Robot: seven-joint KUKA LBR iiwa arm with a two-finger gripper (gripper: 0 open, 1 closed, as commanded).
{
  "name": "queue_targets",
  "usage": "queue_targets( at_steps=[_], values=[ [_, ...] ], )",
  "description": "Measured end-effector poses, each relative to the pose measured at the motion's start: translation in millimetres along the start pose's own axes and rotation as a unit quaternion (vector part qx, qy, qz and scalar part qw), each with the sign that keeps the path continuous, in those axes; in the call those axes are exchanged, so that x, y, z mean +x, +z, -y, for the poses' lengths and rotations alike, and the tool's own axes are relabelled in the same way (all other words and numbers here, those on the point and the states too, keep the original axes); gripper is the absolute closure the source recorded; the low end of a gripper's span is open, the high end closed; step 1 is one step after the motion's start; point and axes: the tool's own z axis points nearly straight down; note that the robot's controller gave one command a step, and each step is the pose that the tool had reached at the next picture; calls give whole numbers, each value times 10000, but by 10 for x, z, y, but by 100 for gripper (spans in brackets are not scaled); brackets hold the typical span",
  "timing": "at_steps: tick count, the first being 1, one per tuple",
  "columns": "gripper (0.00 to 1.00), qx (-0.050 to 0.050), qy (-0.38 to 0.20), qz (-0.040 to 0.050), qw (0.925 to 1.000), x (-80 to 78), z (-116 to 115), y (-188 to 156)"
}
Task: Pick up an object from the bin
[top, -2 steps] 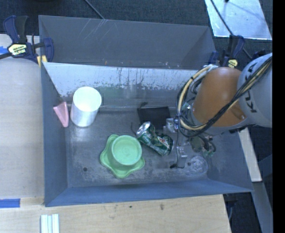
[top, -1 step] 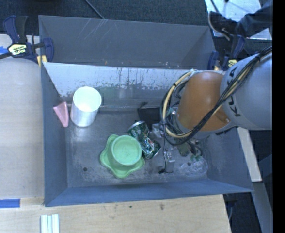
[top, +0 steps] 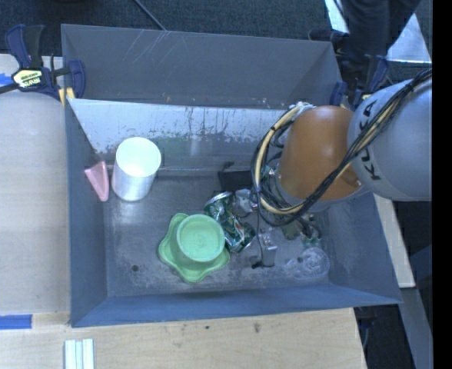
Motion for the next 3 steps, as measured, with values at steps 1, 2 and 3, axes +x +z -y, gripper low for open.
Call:
queue_targets(
  at_steps=[1,2,3],
  values=[
    [0,11,-293,-9,9996,-137,-396,170],
    [0,-16,-1059,8,9944,-318,-664,236],
    [0,10,-1594,3,9872,-294,-796,252]
  ],
)
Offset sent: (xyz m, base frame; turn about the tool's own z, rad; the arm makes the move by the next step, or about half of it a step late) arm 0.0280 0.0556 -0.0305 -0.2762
